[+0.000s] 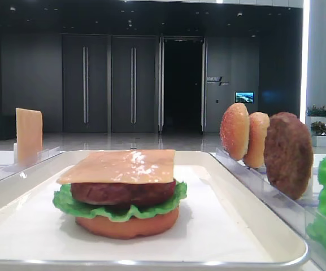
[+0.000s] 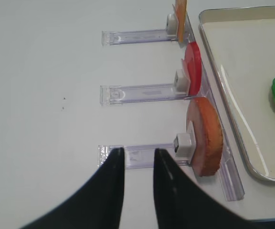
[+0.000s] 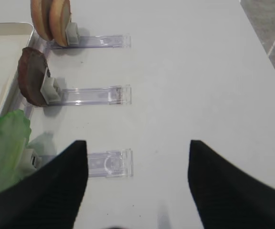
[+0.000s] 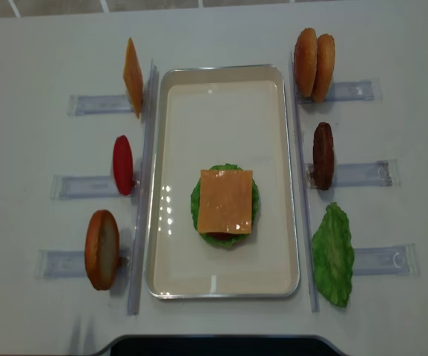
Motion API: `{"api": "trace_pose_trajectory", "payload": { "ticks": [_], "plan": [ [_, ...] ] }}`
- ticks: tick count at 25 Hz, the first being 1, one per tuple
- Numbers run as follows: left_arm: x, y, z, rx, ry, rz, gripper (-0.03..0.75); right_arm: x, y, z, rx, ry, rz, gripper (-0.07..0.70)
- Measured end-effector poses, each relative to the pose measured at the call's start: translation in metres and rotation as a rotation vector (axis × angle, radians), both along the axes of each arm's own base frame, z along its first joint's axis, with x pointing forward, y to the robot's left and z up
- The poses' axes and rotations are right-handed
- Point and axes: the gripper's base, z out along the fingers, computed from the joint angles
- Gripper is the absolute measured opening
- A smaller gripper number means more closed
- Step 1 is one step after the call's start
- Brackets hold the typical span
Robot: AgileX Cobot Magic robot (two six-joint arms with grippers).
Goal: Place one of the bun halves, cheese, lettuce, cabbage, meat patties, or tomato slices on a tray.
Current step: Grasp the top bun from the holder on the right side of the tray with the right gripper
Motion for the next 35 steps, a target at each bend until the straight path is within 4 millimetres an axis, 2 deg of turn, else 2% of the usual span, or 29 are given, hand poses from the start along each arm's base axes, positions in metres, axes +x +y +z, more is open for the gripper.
{"api": "trace_pose_trajectory", "payload": {
  "ticks": [14, 17, 21, 25, 31, 35],
  "plan": [
    [0.000, 0.000, 0.000, 0.000, 0.000, 0.000, 0.159, 0.000, 0.000, 0.000, 0.000, 0.002, 0.000, 0.461],
    [0.000, 0.000, 0.000, 0.000, 0.000, 0.000, 0.159, 0.010, 0.000, 0.002, 0.003, 0.066, 0.000, 0.461],
    [0.000, 0.000, 0.000, 0.000, 0.000, 0.000, 0.159, 0.034, -0.002, 0.013, 0.009, 0.195, 0.000, 0.461],
    [0.000, 0.000, 0.000, 0.000, 0.000, 0.000, 0.159, 0.066, -0.003, 0.025, 0.015, 0.331, 0.000, 0.461],
    [0.000, 0.000, 0.000, 0.000, 0.000, 0.000, 0.159, 0.128, -0.002, 0.044, 0.064, 0.518, 0.016, 0.461],
    [0.000, 0.000, 0.000, 0.000, 0.000, 0.000, 0.159, 0.178, -0.001, 0.052, 0.097, 0.621, 0.038, 0.461]
  ]
}}
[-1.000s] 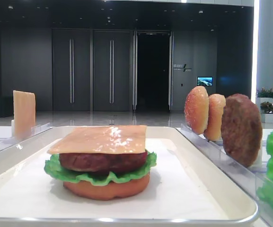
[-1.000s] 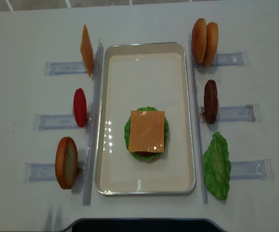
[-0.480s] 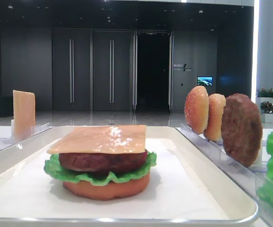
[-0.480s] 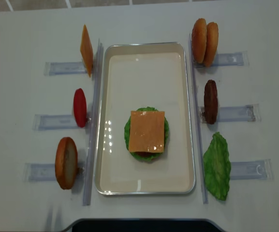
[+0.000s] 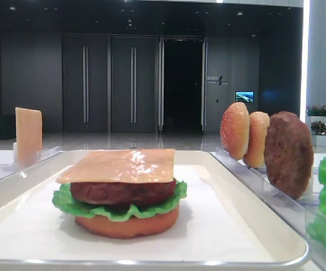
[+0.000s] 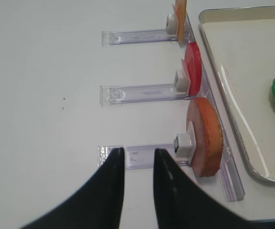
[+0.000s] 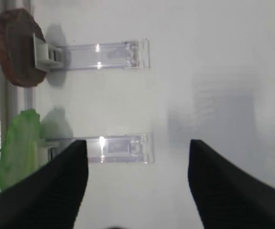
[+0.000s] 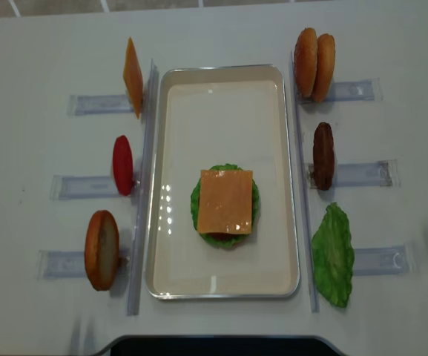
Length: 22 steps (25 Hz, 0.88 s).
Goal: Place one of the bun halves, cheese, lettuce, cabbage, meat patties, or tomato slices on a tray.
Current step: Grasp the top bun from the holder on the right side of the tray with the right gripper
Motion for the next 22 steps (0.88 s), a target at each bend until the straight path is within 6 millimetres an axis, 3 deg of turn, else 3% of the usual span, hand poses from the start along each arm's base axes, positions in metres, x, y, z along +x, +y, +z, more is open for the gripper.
{"api": "trace_pose_trajectory", "payload": {
  "ticks": [13, 22],
  "plan": [
    [0.000, 0.000, 0.000, 0.001, -0.001, 0.000, 0.159, 0.128, -0.005, 0.024, -0.003, 0.011, 0.018, 0.461],
    [0.000, 0.000, 0.000, 0.001, -0.001, 0.000, 0.159, 0.200, -0.009, 0.029, -0.006, -0.019, 0.026, 0.450]
  ]
}}
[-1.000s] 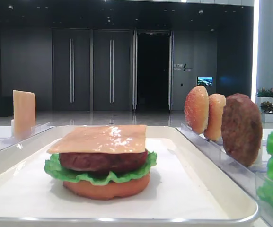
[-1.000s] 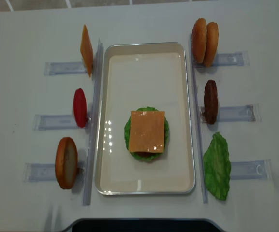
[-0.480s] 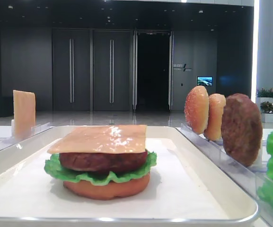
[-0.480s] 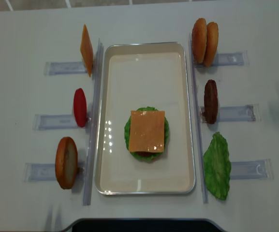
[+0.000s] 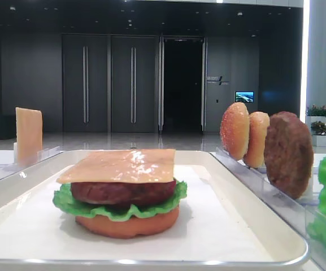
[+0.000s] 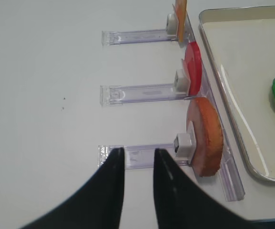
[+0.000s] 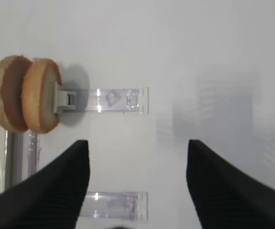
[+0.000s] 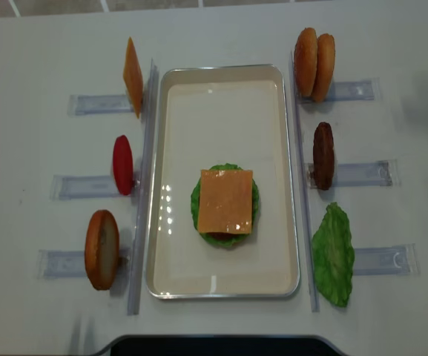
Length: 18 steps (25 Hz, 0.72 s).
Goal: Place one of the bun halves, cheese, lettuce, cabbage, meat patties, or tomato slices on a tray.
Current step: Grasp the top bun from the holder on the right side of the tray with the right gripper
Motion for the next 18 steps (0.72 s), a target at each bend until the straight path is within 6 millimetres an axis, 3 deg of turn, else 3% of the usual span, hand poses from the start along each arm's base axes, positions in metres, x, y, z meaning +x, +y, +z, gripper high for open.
{"api": "trace_pose_trajectory", "payload": {
  "ticks": [8, 18],
  "plan": [
    [0.000, 0.000, 0.000, 0.000, 0.000, 0.000, 0.159, 0.046, -0.002, -0.018, -0.002, 0.000, 0.003, 0.450],
    [0.000, 0.000, 0.000, 0.000, 0.000, 0.000, 0.159, 0.065, -0.003, -0.016, 0.001, -0.033, -0.039, 0.450]
  ]
}}
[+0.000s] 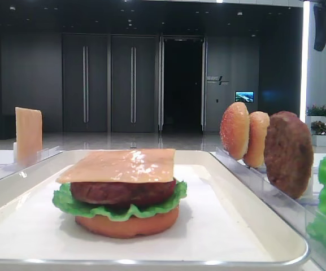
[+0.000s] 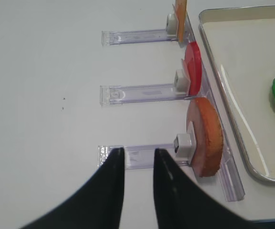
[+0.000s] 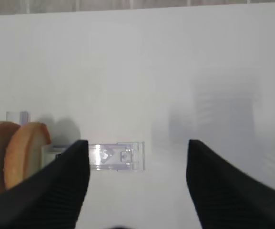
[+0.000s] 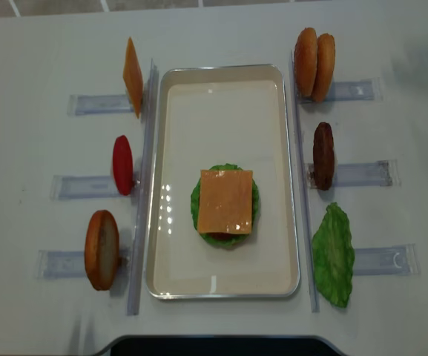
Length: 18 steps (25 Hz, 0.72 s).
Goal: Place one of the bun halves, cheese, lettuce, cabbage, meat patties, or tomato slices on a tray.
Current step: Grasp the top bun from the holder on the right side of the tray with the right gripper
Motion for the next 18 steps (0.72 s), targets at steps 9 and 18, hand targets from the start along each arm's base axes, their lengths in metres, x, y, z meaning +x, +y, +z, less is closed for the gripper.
{"api": "trace_pose_trajectory", "payload": {
  "ticks": [9, 18],
  "plan": [
    [0.000, 0.000, 0.000, 0.000, 0.000, 0.000, 0.159, -0.004, 0.069, 0.001, -0.010, 0.009, 0.053, 0.450],
    [0.000, 0.000, 0.000, 0.000, 0.000, 0.000, 0.159, -0.020, 0.137, 0.000, -0.043, 0.009, 0.128, 0.473]
  ]
}}
